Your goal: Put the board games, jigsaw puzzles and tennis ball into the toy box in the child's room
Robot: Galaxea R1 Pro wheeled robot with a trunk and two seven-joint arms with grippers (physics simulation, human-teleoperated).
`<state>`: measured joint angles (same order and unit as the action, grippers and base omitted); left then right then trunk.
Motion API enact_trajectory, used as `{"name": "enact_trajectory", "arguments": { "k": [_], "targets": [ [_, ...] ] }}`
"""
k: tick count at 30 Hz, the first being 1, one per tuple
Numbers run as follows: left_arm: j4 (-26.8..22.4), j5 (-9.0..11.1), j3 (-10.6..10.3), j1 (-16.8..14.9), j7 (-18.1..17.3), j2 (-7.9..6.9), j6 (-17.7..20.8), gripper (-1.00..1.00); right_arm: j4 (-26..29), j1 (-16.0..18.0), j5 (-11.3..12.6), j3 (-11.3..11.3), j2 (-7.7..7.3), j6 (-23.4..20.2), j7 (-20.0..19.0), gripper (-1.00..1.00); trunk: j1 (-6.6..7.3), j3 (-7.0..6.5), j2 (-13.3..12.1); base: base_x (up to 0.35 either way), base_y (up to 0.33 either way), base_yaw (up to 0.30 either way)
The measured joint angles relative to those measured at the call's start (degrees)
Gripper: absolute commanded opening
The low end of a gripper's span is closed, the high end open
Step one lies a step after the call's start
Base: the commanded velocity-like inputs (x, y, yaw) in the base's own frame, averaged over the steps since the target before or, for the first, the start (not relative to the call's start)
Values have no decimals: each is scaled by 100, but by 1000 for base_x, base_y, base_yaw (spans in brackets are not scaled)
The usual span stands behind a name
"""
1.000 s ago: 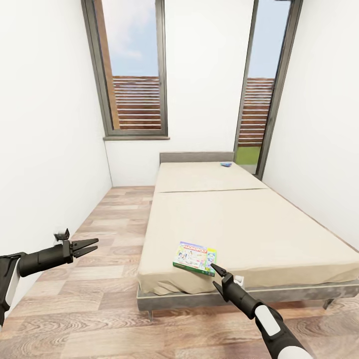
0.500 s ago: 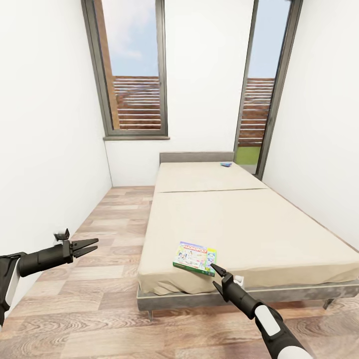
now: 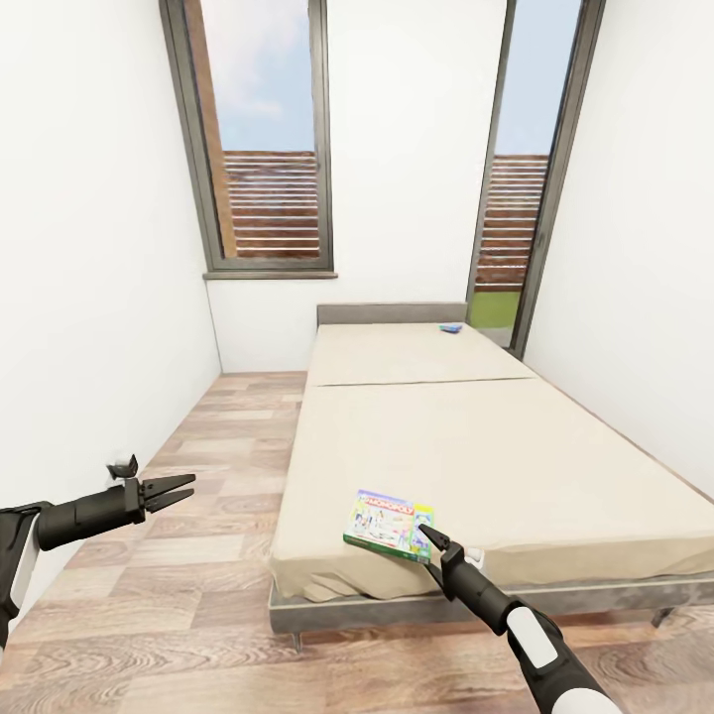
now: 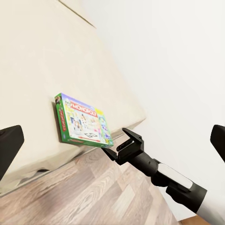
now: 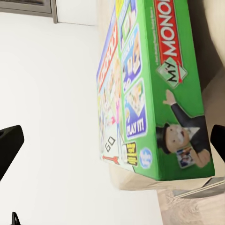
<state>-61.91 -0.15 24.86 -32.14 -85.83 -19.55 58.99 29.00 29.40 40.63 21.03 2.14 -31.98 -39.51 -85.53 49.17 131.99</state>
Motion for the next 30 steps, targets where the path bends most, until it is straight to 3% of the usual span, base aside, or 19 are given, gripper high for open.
{"name": "enact_trajectory", "arguments": {
  "k": [30],
  "targets": [
    [-4,0,0,0,0,4,0,100,0,0,-2,0,0,6,0,100,0,0,0,3,0,0]
  ]
}}
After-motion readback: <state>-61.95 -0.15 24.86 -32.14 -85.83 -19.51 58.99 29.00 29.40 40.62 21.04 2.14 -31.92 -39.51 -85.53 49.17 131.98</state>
